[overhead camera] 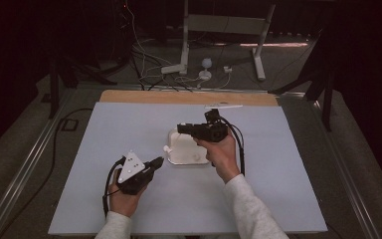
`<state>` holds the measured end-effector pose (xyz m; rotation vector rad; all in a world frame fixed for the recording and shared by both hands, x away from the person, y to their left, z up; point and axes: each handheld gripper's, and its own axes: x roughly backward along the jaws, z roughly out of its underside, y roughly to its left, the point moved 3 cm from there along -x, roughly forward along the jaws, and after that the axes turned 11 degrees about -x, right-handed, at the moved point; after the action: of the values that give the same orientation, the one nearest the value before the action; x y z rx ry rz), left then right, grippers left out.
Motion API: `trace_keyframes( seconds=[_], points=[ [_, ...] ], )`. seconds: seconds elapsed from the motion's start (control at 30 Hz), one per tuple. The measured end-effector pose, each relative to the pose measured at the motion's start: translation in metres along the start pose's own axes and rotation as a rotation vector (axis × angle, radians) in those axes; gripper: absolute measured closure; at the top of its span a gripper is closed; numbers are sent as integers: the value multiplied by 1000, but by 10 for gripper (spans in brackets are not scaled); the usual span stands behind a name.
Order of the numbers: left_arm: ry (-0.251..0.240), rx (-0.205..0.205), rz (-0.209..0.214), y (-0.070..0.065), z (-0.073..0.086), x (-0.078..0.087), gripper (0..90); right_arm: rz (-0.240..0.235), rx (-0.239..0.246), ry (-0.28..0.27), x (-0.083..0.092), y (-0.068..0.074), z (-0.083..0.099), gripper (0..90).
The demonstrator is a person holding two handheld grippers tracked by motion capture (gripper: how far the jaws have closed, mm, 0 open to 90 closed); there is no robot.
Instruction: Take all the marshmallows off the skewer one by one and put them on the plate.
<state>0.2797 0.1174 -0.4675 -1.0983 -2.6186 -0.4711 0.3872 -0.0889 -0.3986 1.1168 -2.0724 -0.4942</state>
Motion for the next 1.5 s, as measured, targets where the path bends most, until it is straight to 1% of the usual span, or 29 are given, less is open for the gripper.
trace_keyframes(
  seconds=[0.07, 0.1, 0.13, 0.17, 0.2, 0.23, 0.27, 0.3, 0.33, 0.37, 0.43, 0.47, 0.5, 0.57, 0.7, 0.83, 0.9, 0.93, 1.0, 1.03, 1.07, 1.17, 1.27, 1.3, 1.37, 1.5],
  points=[
    [-4, 3, -7, 2, -1, 3, 900, 3, -2, -9, 1, -2, -2, 804],
    [0, -3, -8, 4, 0, 4, 900, -5, -9, -7, 1, -3, -2, 804],
    [34, -15, -24, 4, 2, 4, 900, -3, -13, -15, 2, -5, -3, 806],
    [59, -20, -33, 6, 8, 4, 900, 46, -6, -62, 6, -7, -5, 808],
    [61, 16, -31, 9, 13, 6, 900, 50, -34, -103, 14, -12, -10, 808],
    [52, 49, -33, 13, 16, 7, 900, 41, -58, -134, 25, -17, -17, 808],
    [43, 65, -35, 16, 17, 8, 900, 55, -51, -143, 34, -20, -22, 805],
    [33, 71, -34, 17, 15, 8, 900, 57, -33, -127, 41, -22, -25, 802],
    [26, 72, -32, 17, 14, 8, 900, 77, -3, -110, 44, -21, -26, 798],
    [24, 69, -33, 16, 12, 6, 900, 116, 39, -85, 45, -21, -24, 793],
    [29, 62, -32, 13, 11, 4, 900, 168, 101, -22, 41, -21, -17, 779],
    [29, 59, -33, 12, 10, 4, 900, 194, 123, -5, 37, -23, -13, 772],
    [27, 60, -31, 12, 10, 4, 900, 220, 133, 12, 33, -26, -8, 768],
    [23, 66, -29, 12, 10, 4, 900, 237, 116, 35, 25, -36, 2, 762],
    [23, 76, -30, 14, 12, 3, 900, 315, 96, 107, 7, -60, 21, 748],
    [26, 75, -28, 14, 12, 2, 900, 344, 58, 155, -6, -78, 35, 728],
    [29, 75, -28, 14, 12, 1, 900, 345, 33, 170, -11, -84, 39, 687],
    [34, 73, -29, 14, 13, 0, 900, 339, 20, 173, -13, -87, 40, 668],
    [46, 62, -35, 14, 13, -1, 900, 339, 0, 167, -15, -90, 41, 578],
    [49, 63, -36, 14, 14, -2, 900, 337, -12, 165, -15, -92, 42, 539],
    [51, 62, -34, 14, 14, -3, 900, 327, -18, 165, -15, -92, 41, 497],
    [61, 61, -35, 13, 15, -5, 900, 303, -22, 159, -14, -91, 40, 424],
    [63, 68, -39, 13, 16, -7, 900, 250, -40, 138, -10, -85, 38, 326],
    [61, 69, -39, 13, 16, -7, 900, 227, -40, 136, -9, -82, 37, 315],
    [61, 68, -37, 13, 16, -8, 900, 204, -21, 134, -8, -74, 37, 278],
    [62, 64, -36, 10, 15, -10, 899, 141, -1, 131, -7, -58, 36, 270]
  ],
)
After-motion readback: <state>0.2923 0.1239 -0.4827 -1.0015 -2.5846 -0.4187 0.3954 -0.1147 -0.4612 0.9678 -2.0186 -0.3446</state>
